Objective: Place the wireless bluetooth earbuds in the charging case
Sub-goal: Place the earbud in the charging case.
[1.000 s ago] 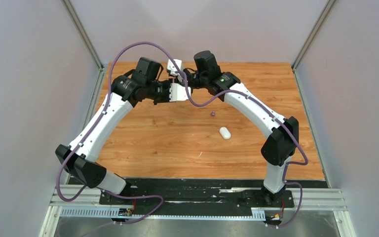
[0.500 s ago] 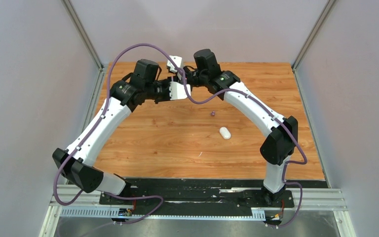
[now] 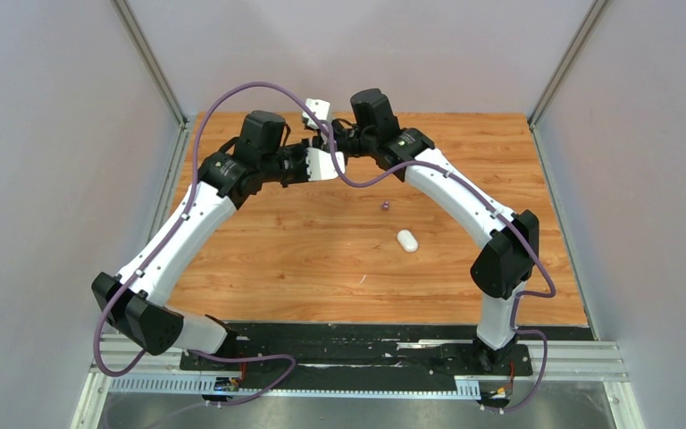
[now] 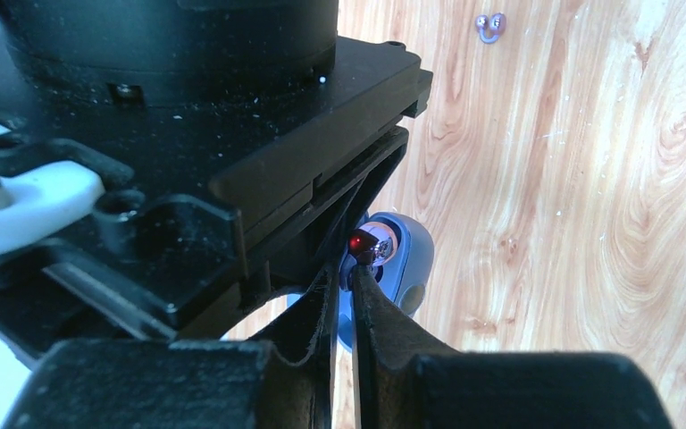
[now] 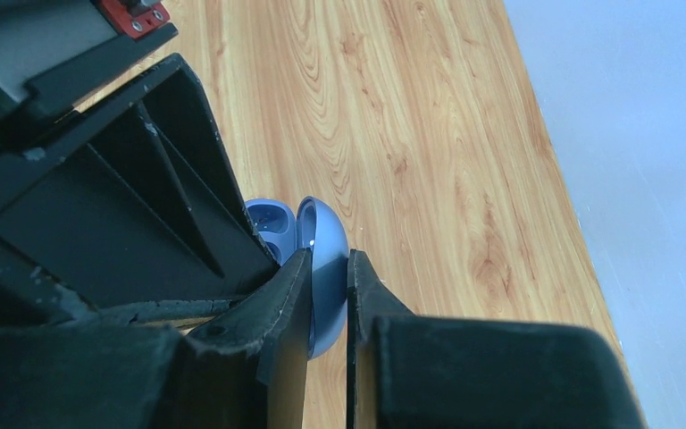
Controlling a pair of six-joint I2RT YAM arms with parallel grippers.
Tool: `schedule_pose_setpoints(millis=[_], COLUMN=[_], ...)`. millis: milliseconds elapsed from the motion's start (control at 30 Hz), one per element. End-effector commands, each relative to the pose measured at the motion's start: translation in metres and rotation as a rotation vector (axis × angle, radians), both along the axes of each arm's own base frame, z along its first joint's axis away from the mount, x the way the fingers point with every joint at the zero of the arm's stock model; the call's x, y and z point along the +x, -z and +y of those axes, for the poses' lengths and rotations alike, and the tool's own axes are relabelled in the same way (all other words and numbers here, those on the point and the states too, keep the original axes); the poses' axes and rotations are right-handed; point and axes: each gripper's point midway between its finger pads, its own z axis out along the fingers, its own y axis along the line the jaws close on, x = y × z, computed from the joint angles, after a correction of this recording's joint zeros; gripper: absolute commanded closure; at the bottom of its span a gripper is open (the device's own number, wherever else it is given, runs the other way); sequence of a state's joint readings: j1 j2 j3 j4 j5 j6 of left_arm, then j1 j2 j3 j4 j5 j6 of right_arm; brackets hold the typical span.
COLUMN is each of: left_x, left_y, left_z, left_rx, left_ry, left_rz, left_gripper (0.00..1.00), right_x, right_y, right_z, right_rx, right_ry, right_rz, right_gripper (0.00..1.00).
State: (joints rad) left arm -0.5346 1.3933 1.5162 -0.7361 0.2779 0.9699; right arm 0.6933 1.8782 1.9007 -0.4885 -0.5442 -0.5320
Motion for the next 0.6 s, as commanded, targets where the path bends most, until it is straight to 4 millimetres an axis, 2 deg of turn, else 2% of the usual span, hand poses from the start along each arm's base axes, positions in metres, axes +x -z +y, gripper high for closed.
schedule_pose_setpoints(millis=[0,267,433,567], left_x=[0.011,0.004,0.002,0.001], left_y=[0.0,0.005,0.007,0.007], left_z=[-0.005,-0.01,-0.015,-0.016], left_rx=[-0.004,-0.006,0.007,0.008], left_ry=[-0.017,0.007,0.014,0.012], left_rz=[-0.044,-0.019,-0.023,-0.024], left_gripper=[0.85,0.83,0.75,0.72], right_x=[-0.044,-0.046,-0.045,-0.046], right_y=[-0.052,-0.059,-0.064,-0.063], right_z=[0.03,0.032,0.033,0.033], right_rx=[0.128,0.153,0.165,0.166], right_ry=[-0.134,-0.14,-0.133,-0.131], right_rz=[-0.02,-0.008,-0.005,0.004], right_gripper=[1.0,1.0,1.0,1.0])
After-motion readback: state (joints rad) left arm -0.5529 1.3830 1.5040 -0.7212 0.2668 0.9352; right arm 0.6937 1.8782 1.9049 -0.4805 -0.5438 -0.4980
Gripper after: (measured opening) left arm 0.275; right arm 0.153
